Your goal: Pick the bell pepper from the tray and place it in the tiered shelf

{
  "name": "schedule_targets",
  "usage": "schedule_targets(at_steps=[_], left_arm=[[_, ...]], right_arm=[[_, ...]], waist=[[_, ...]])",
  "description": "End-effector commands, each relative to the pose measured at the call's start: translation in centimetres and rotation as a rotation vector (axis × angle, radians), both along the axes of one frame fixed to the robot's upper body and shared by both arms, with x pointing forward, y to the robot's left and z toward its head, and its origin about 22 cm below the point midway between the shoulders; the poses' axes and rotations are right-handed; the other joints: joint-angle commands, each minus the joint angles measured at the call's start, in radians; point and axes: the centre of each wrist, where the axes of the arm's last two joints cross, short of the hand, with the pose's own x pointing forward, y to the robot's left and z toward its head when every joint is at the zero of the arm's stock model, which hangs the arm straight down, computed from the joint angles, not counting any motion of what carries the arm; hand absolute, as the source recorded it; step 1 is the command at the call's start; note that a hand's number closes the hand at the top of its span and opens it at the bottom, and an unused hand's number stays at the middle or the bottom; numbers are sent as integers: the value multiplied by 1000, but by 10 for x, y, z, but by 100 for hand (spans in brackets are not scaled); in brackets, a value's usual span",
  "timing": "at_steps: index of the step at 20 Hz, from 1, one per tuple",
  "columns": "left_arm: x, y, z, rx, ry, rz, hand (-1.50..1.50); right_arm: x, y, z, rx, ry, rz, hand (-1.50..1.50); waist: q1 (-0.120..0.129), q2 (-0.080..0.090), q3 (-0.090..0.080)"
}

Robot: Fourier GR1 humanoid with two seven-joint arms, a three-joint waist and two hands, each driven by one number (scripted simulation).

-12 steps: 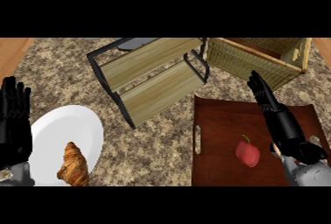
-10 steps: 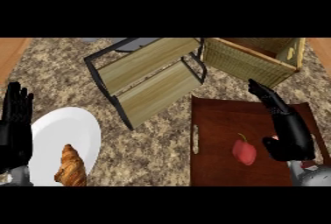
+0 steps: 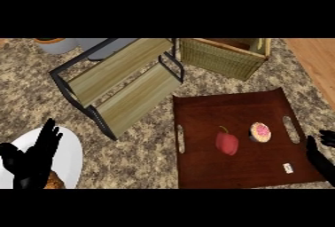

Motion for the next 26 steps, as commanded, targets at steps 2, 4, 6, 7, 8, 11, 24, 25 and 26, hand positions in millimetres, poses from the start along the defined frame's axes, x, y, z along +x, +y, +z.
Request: schedule_targets(at_steps=[2, 4, 6, 7, 8, 11, 24, 25, 26], left_arm=[[7, -2, -4, -91, 129, -115, 0], [7, 4, -1, -87, 130, -117, 0], [15, -4, -1, -83, 124, -153, 0], [19, 7, -4, -51, 130, -144, 0], [32, -8, 6, -73, 118, -159, 0], [29, -5, -3, -80, 110, -176, 0], [40, -19, -9, -60, 118, -215, 0], [52, -33, 0, -77, 103, -236, 0], [50, -37, 5, -77, 91, -229, 0]], right_arm=[[-84, 5, -15, -4, -5, -158, -150], [-114, 10, -2, -19, 8, -78, -150], [-126, 26, -1, -12, 21, 14, -150], [-135, 19, 12, -9, 40, 54, -150], [-138, 31, 21, 2, 54, 68, -150], [-146, 56, 49, -9, 72, 87, -150], [-124, 86, 112, -4, 340, -53, -150], [-120, 87, 114, -11, 325, -84, -150], [-122, 81, 117, -39, 391, -105, -150]], waist=[[64, -4, 1], [84, -4, 0], [106, 0, 0], [101, 1, -1], [110, 2, -1], [127, 5, -1], [185, 23, -3], [190, 26, -4], [193, 26, -5]])
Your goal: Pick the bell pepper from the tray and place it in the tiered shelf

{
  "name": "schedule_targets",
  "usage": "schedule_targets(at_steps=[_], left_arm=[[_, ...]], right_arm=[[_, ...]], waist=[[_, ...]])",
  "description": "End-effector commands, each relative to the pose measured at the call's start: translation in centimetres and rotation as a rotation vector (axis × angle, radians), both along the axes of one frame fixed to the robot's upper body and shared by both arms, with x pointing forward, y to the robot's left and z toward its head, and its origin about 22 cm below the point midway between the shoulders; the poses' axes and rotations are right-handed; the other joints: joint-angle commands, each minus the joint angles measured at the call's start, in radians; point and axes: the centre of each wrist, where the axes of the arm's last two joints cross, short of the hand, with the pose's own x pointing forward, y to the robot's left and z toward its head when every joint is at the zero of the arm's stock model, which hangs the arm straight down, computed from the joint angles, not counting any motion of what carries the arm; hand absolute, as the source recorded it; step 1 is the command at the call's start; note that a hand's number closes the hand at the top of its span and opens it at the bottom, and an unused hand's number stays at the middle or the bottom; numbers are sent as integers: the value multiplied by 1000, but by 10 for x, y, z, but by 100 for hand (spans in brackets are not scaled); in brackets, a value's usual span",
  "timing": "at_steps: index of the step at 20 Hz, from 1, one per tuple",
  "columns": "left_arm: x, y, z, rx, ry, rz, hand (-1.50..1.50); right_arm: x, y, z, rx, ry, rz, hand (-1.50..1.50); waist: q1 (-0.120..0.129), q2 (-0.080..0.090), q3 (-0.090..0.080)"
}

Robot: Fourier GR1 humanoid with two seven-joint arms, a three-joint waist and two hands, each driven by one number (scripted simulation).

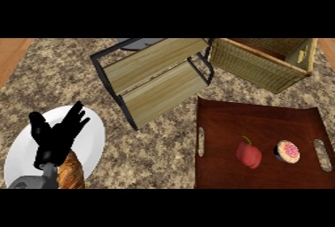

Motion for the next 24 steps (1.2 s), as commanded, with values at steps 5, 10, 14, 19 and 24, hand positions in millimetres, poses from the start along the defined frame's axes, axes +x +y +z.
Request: schedule_targets(at_steps=[5, 10, 14, 19, 24], left_arm=[[-8, 0, -6, 6, 40, -24, 0], [4, -19, -15, 16, 63, -25, 0], [5, -18, -11, 10, 46, -11, 0], [8, -10, -12, 6, 55, -1, 0], [-3, 12, -10, 3, 56, 32, 0]], right_arm=[[31, 3, 9, -37, 144, -88, -150], [63, 15, 12, -63, 247, -45, -150], [73, 37, 11, -88, 337, -32, -150], [105, 56, -14, -84, 367, -98, -150], [119, 81, -25, -124, 404, -121, -150]], waist=[[40, 8, -4], [25, 5, -4], [7, -3, -3], [-3, -3, -2], [-9, -9, -1]])
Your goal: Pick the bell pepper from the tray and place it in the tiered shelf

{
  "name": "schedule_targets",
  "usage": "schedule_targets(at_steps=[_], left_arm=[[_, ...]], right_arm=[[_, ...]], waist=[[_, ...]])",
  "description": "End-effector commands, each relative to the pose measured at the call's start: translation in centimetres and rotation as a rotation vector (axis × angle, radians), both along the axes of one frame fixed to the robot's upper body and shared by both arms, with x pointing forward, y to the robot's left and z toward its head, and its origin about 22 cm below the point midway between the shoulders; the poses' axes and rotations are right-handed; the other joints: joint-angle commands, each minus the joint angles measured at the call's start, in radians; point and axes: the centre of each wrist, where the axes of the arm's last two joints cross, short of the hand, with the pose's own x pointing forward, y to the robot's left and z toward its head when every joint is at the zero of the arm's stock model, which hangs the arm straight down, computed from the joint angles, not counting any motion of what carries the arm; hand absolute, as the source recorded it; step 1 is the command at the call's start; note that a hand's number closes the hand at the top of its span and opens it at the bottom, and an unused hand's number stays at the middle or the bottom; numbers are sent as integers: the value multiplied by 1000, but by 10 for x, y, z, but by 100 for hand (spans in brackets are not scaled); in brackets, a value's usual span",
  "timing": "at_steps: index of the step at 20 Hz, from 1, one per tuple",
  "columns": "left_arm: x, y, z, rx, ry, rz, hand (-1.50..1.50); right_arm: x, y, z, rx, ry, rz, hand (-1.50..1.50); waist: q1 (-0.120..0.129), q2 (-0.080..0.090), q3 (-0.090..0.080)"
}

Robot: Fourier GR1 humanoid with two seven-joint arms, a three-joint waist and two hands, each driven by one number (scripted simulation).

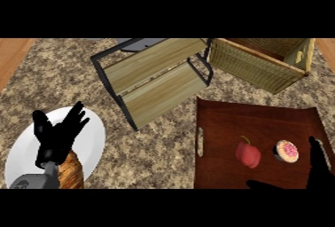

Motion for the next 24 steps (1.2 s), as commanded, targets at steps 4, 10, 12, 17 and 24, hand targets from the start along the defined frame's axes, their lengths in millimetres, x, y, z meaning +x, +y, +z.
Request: schedule_targets(at_steps=[4, 10, 12, 17, 24], left_arm=[[1, -1, -7, -13, 44, 28, 0], [-3, -9, -12, -22, 47, 24, 0], [-7, -1, -6, -14, 45, 23, 0], [-16, -1, -15, -22, 63, 17, 0], [-18, 14, -27, -18, 65, 29, 0]], right_arm=[[34, 33, -7, 16, 111, -118, -150], [49, 27, -28, 4, 161, -143, -150], [45, 38, -24, -24, 165, -167, -150], [58, 38, -51, -59, 196, -189, -150], [61, 22, -65, -69, 125, -178, -150]], waist=[[-17, 2, -3], [-24, 1, -2], [-24, -1, -2], [-20, -1, -2], [-26, -1, -1]])
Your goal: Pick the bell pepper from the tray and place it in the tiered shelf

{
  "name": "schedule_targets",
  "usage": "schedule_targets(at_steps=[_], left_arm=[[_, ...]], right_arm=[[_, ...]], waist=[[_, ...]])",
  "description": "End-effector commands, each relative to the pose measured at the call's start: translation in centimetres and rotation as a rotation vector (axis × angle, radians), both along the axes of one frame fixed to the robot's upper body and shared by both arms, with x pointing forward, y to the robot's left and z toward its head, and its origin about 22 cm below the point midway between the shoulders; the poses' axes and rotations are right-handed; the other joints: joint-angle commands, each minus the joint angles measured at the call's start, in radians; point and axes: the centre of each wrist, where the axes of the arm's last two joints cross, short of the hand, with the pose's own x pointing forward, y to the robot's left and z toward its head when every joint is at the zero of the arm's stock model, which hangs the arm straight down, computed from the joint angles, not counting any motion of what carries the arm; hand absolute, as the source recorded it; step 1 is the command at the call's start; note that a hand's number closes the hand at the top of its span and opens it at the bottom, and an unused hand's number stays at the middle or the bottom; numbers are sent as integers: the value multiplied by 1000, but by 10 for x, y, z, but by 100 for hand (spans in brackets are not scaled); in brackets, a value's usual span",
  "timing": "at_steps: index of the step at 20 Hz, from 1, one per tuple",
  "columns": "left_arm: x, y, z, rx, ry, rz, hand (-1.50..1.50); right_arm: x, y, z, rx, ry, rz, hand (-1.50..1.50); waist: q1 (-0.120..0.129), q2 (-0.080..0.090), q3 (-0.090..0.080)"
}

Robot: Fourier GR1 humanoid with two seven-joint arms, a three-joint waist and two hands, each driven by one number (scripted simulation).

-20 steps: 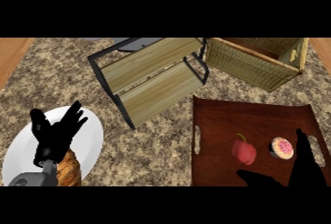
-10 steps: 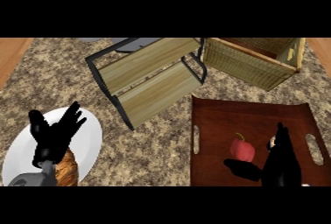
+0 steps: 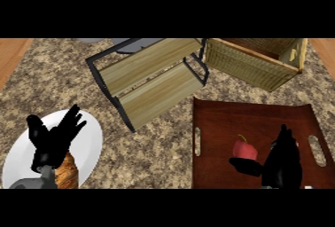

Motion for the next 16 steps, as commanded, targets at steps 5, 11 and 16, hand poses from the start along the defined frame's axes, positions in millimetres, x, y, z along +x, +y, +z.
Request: schedule_targets(at_steps=[5, 11, 16], left_arm=[[3, -18, -10, -20, 60, 3, 0], [-5, -17, -17, -7, 51, -17, 0], [1, 1, -3, 2, 42, 8, 0]], right_arm=[[18, -3, -14, 25, 16, -57, -150], [9, 15, -40, -34, 299, 229, 150], [24, 13, -31, 61, 77, 182, 150]], waist=[[-1, 7, -5], [10, 10, -7], [0, 6, -5]])
